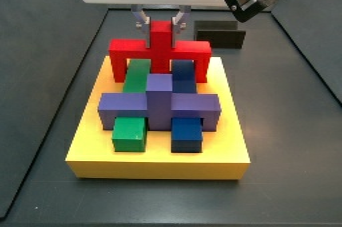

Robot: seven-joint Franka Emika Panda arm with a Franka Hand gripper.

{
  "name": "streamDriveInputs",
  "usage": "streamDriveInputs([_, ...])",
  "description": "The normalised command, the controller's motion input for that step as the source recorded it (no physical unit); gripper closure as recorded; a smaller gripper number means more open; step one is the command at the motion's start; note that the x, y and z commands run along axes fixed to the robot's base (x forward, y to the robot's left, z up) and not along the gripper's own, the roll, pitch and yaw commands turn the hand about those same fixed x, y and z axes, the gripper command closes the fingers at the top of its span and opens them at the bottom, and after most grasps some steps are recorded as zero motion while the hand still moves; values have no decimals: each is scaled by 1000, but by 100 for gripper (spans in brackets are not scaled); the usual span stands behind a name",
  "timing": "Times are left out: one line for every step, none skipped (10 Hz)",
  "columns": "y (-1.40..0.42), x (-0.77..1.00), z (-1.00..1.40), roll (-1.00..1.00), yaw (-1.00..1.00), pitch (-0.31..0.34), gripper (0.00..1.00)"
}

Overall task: Pick up the red object. Move up. Place the red object on the fixture. Regrasp the red object. Move to above the board. Insert the red object.
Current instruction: Insert the red object.

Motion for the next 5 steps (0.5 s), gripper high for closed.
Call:
streamDriveInputs([114,186,-557,-51,0,-106,100])
streamDriveInputs([86,271,-420,-119,0,-163,100])
streamDriveInputs([0,380,-157,-84,0,-87,100])
streamDriveInputs([0,100,-140,-120,0,-160,100])
streamDriveInputs([23,-83,-240,-44,0,-313,100])
